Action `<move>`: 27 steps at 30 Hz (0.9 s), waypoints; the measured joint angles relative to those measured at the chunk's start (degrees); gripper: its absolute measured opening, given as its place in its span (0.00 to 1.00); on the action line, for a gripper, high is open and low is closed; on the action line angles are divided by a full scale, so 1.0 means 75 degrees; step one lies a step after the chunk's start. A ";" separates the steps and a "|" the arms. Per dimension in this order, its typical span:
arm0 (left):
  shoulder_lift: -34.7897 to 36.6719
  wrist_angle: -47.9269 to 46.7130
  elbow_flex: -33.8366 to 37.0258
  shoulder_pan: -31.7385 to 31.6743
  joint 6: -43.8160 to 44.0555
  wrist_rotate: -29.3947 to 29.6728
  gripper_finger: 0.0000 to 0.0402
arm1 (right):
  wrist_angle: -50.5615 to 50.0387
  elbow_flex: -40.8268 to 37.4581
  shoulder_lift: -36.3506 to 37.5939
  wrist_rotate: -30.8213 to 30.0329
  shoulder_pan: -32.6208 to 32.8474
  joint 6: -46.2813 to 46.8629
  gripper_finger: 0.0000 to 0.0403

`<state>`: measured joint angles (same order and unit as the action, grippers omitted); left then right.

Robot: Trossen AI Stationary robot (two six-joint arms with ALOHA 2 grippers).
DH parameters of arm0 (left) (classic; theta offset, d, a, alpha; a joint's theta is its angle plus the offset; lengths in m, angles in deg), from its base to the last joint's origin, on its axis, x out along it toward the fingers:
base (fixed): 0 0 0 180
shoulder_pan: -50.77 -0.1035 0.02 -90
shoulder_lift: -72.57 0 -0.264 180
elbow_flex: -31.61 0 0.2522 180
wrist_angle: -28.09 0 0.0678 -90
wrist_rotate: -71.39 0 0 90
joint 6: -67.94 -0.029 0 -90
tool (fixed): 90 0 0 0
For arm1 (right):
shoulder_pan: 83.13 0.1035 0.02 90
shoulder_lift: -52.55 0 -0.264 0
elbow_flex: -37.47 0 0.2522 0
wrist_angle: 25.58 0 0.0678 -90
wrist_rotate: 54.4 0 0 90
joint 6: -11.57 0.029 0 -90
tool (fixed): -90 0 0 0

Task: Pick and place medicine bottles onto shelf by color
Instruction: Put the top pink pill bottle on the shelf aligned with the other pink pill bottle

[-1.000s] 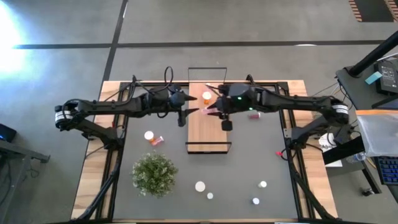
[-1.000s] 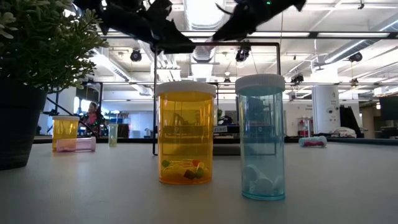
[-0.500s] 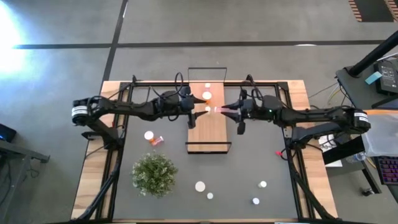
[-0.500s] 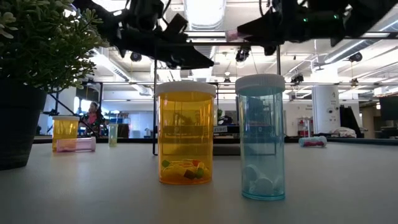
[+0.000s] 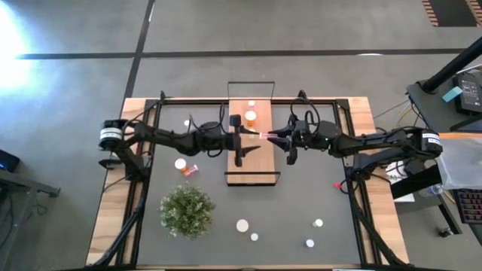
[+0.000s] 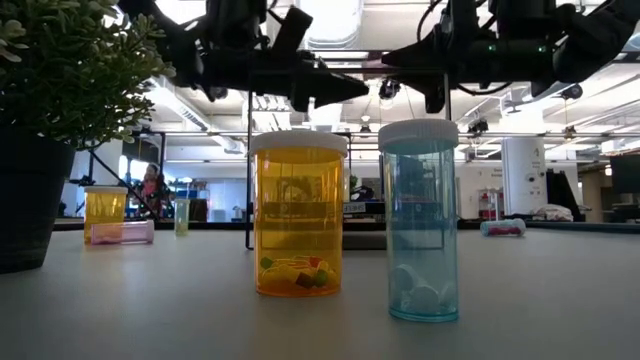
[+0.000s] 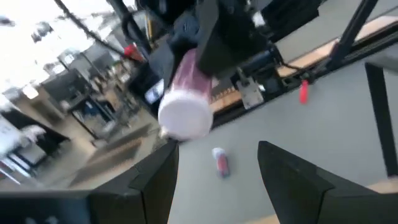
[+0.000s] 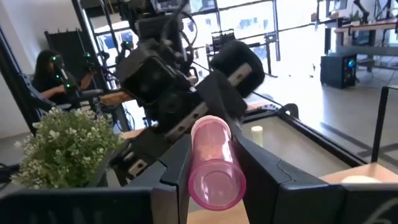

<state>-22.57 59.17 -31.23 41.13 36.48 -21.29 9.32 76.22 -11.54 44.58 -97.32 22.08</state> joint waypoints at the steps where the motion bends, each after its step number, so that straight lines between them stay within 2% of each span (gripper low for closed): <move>1: 0.0017 0.0043 -0.0003 0.0033 -0.0076 0.0074 0.51 | 0.0016 0.0003 -0.0006 0.0023 0.0002 0.0011 0.24; 7: 0.0077 0.0206 -0.0110 0.0052 -0.0140 0.0312 0.51 | -0.0012 0.0003 -0.0006 0.0069 0.0002 0.0198 0.24; 27: 0.0077 0.0162 -0.0376 0.0083 -0.0129 0.0158 0.51 | 0.0102 0.0003 -0.0009 0.0083 0.0005 0.0209 0.24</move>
<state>-21.99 60.39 -34.05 41.75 35.51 -20.10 10.08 76.24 -11.61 45.20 -97.29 23.65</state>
